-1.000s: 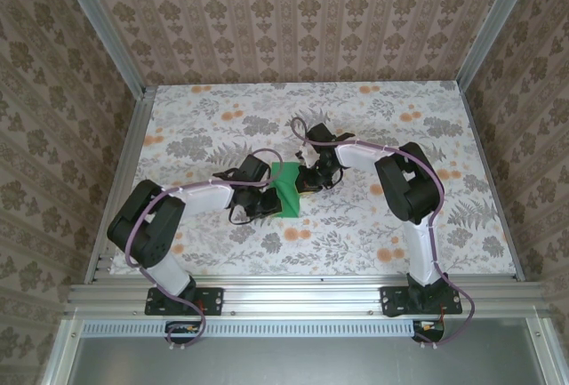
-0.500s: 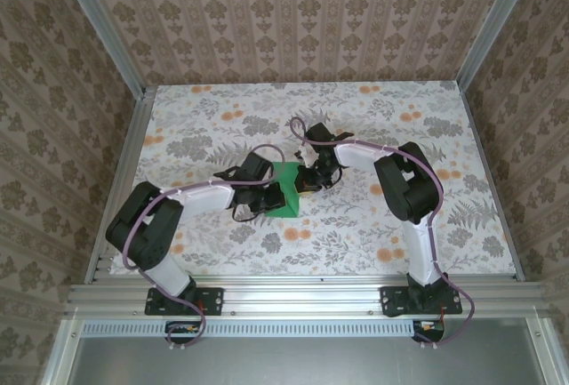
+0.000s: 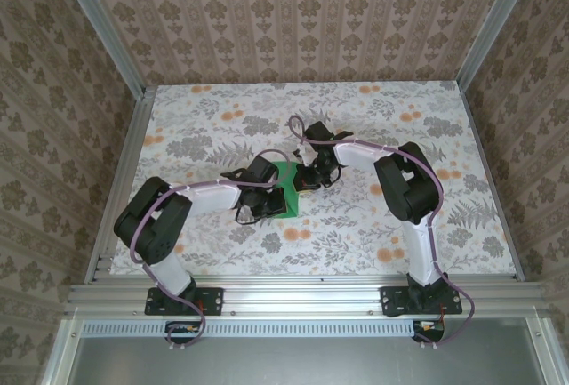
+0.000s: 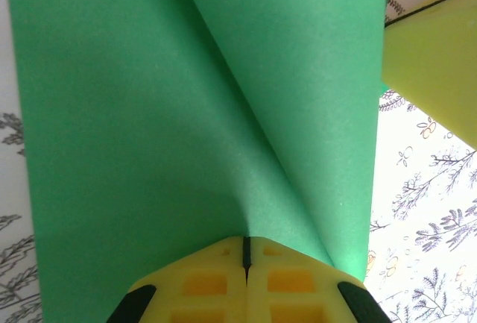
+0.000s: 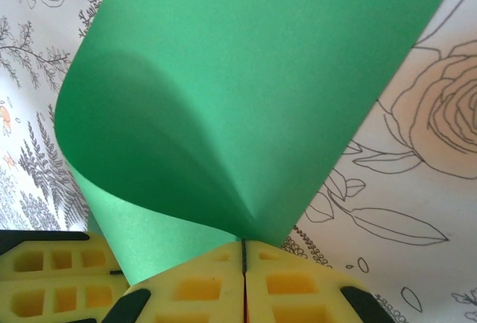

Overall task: Fold a paper plane with a square sheet of paper (pick it up from the middle)
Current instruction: Fold the triangle a second time at the center of the table.

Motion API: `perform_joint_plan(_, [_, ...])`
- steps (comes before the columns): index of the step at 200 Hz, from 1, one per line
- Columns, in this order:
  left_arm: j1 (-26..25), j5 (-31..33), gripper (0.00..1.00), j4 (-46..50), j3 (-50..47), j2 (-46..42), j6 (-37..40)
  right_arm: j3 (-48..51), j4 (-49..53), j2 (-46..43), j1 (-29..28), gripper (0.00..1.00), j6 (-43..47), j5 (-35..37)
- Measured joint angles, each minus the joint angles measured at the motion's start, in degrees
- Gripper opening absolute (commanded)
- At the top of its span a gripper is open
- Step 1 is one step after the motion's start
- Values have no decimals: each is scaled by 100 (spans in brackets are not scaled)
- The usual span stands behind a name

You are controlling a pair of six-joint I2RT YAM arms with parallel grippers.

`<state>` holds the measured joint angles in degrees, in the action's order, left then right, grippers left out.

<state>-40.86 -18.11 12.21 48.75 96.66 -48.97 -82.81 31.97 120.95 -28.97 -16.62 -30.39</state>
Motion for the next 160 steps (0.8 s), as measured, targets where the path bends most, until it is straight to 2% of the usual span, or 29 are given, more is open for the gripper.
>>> perform_joint_plan(160, [0, 17, 1, 114, 42, 0, 127, -181, 42, 197, -17, 11, 26, -28])
